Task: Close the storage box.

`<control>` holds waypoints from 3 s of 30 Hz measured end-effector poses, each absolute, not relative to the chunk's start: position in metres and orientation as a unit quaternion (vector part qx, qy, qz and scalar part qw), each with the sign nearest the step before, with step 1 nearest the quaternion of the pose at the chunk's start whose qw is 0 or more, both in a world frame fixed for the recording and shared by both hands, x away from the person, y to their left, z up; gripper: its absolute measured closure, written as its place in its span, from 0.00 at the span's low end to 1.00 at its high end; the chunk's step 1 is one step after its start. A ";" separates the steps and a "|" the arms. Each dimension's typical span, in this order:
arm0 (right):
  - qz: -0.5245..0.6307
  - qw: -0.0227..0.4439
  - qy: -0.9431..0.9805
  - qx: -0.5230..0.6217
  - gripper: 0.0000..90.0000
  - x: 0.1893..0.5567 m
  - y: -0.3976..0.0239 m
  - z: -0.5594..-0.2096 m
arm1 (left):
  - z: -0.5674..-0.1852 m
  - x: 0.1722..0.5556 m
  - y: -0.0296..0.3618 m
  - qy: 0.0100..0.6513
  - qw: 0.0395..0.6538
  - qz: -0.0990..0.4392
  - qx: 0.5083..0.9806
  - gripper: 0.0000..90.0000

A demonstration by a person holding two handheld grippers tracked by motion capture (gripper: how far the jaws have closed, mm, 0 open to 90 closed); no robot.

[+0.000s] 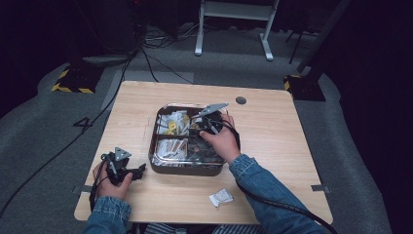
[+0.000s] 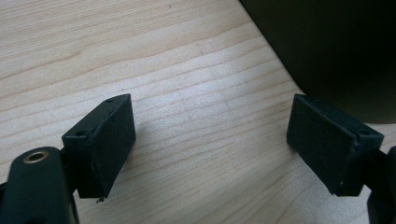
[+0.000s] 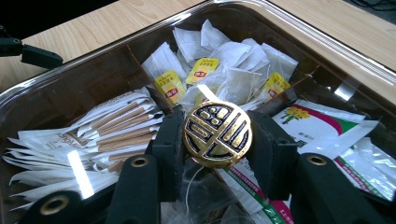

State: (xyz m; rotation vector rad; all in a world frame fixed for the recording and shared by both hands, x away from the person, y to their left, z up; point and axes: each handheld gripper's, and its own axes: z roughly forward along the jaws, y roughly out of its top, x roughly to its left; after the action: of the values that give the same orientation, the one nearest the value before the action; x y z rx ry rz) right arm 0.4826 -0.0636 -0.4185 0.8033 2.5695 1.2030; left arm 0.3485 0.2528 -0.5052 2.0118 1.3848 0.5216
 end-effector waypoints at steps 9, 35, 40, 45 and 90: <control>0.403 0.093 0.870 0.268 0.65 0.483 -0.051 -0.428 | -0.505 0.348 0.253 0.527 0.317 0.198 0.764 0.18; 0.416 0.095 0.861 0.278 0.65 0.479 -0.048 -0.439 | -0.505 0.348 0.253 0.526 0.317 0.198 0.764 0.18; 0.415 0.096 0.861 0.277 0.65 0.478 -0.048 -0.441 | -0.505 0.348 0.253 0.526 0.317 0.198 0.764 0.18; 0.416 0.096 0.860 0.278 0.65 0.478 -0.048 -0.441 | -0.505 0.348 0.253 0.527 0.317 0.198 0.764 0.18; 0.438 0.104 0.850 0.272 0.46 0.474 -0.064 -0.427 | -0.505 0.349 0.253 0.524 0.316 0.198 0.766 0.17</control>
State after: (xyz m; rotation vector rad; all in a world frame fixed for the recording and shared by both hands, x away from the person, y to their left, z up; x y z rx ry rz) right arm 0.4744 -0.0636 -0.4268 0.8009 2.5073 1.2927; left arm 0.3493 0.2531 -0.5051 2.0180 1.3792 0.5215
